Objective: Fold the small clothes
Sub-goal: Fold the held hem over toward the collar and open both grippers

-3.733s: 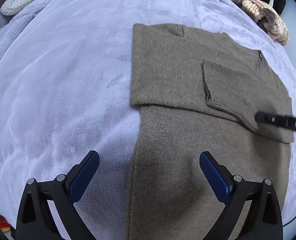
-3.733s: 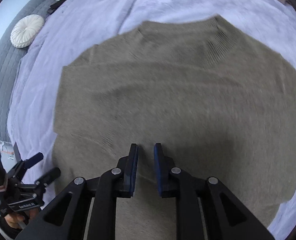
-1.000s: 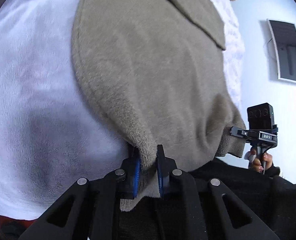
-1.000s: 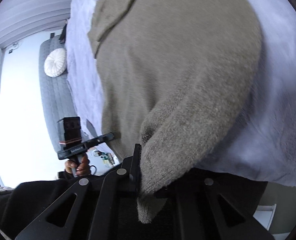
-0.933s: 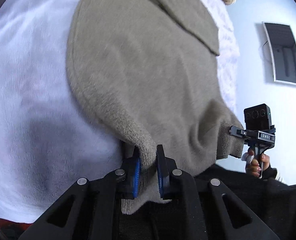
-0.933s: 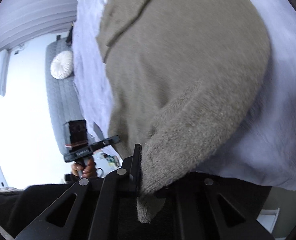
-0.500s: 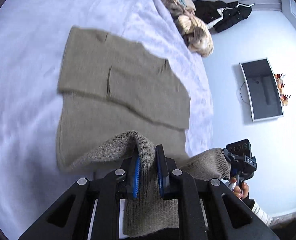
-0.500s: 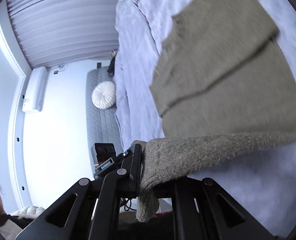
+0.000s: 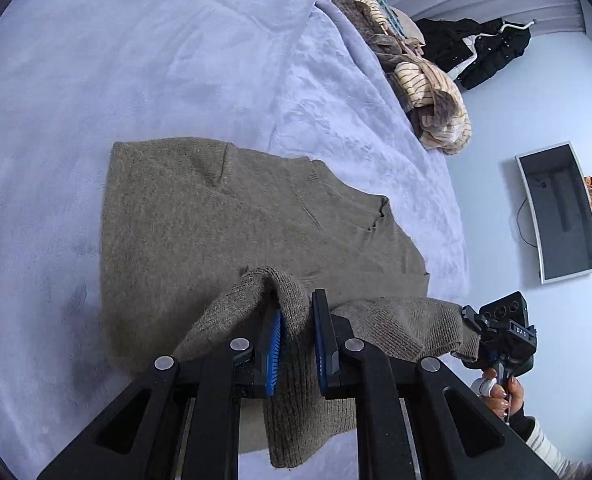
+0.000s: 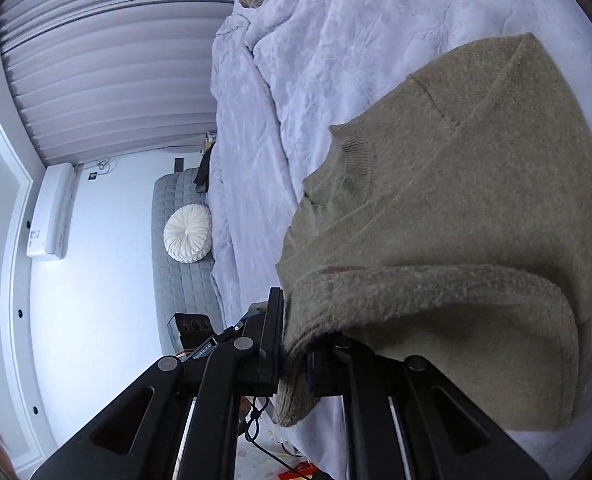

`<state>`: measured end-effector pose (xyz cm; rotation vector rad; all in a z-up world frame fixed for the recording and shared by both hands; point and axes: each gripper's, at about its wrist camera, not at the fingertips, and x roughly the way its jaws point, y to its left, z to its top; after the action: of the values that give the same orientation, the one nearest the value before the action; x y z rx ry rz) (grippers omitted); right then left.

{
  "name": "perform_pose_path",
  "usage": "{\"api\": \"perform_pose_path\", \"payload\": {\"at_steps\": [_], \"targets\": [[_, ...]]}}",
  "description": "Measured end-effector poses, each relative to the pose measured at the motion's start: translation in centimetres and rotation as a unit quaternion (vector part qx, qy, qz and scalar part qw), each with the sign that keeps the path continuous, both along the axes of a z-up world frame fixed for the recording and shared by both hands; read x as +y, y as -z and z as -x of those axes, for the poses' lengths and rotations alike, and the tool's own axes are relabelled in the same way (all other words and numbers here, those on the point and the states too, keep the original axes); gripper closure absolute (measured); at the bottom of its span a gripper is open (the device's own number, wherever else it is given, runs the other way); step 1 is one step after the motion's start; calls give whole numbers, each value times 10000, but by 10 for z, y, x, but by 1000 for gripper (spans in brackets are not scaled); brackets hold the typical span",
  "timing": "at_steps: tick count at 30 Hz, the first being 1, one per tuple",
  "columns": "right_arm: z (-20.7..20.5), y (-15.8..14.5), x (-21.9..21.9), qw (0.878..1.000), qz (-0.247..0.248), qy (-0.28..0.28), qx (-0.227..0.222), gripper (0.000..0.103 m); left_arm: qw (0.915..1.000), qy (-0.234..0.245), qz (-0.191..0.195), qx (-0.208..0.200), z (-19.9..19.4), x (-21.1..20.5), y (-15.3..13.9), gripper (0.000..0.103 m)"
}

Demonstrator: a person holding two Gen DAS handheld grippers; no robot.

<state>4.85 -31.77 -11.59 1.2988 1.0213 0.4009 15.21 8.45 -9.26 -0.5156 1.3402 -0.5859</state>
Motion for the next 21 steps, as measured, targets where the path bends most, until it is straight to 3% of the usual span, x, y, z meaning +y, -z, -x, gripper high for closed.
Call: {"api": "perform_pose_path", "payload": {"at_steps": [7, 10, 11, 12, 13, 14, 15, 18, 20, 21], "targets": [[-18, 45, -20, 9985, -45, 313, 441, 93, 9992, -193, -334, 133, -16, -1, 37, 87], [-24, 57, -26, 9963, 62, 490, 700, 88, 9981, -314, -499, 179, -16, -1, 41, 86], [-25, 58, -28, 9958, 29, 557, 728, 87, 9975, -368, -593, 128, -15, -1, 37, 80], [-24, 56, -30, 9957, 18, 613, 692, 77, 9962, -433, -758, 18, -13, 0, 31, 64], [-21, 51, -31, 9959, 67, 642, 632, 59, 9947, -467, -901, -144, -9, 3, 23, 51], [-19, 44, -33, 9962, 121, 657, 564, 47, 9938, -469, -954, -332, -6, 5, 15, 30], [-15, 38, -34, 9964, 180, 660, 502, 39, 9934, -426, -946, -492, -3, 8, 6, 27], [-1, 13, -37, 9967, 404, 656, 249, 42, 9954, -139, -774, -552, 6, 14, -7, 27], [13, 1, -40, 9949, 674, 736, 166, 54, 9970, 168, -594, -460, 14, 15, -9, 27], [20, -2, -41, 9937, 797, 777, 161, 67, 9973, 380, -501, -391, 19, 13, -7, 27]]}}
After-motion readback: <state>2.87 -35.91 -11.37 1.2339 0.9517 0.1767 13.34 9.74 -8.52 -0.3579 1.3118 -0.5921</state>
